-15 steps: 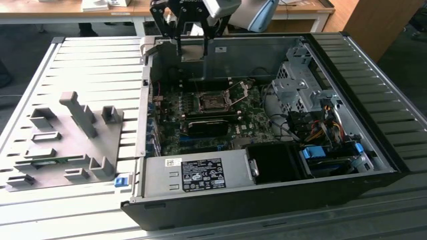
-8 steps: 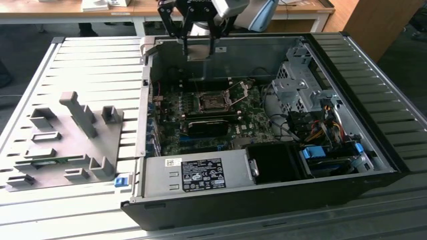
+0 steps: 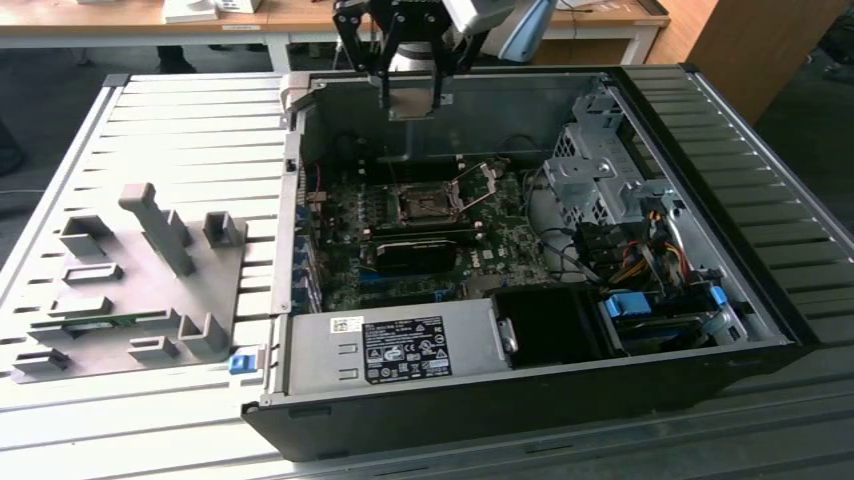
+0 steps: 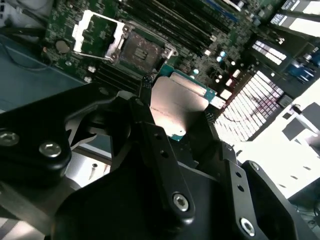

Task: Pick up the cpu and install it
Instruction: 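Pick up the cpu and move it towards the insertion slot, then place the cpu into insertion slot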

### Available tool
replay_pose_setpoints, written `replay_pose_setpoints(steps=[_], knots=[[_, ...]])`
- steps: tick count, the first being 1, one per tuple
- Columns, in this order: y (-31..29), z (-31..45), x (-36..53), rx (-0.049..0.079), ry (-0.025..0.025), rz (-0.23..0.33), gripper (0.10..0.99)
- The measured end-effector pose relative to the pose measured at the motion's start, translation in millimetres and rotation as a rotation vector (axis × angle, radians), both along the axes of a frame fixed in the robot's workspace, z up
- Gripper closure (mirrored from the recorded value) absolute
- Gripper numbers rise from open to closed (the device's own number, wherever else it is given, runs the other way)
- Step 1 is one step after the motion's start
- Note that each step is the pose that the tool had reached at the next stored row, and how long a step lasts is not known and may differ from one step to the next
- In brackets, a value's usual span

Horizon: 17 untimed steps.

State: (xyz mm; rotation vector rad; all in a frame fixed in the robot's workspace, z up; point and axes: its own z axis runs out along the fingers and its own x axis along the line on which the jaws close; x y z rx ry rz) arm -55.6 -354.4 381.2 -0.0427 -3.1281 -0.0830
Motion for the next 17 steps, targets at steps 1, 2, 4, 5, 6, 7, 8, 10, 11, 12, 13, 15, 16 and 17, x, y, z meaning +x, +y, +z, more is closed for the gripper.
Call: replay_pose_setpoints(steps=[1,2,4,5,6,7,8,10,11,12,13,15,16,17], knots=[[0.2,-0.1,3.0,0.000,-0.0001,0.000,0.545],[0.4,-0.2,5.7,0.000,-0.0002,0.000,0.545],[0.7,-0.3,11.7,0.000,-0.0003,0.000,0.545],[0.9,-0.4,14.6,0.000,-0.0003,0.000,0.545],[1.0,-0.4,17.1,0.000,-0.0003,0.000,0.545],[1.0,-0.5,18.8,0.000,-0.0004,0.000,0.545],[1.0,-0.6,20.3,0.000,-0.0006,0.000,0.545],[1.1,-0.7,23.4,0.000,-0.0009,0.000,0.545],[1.1,-0.8,25.4,0.000,-0.0011,0.000,0.545],[1.1,-0.8,26.6,0.000,-0.0010,0.000,0.545],[1.1,-0.8,27.4,0.000,-0.0011,0.000,0.545],[1.2,-0.8,28.4,0.000,-0.0010,0.000,0.545],[1.1,-0.8,28.7,0.000,-0.0010,-0.001,0.545],[1.2,-0.8,29.0,0.000,-0.0010,-0.001,0.545]])
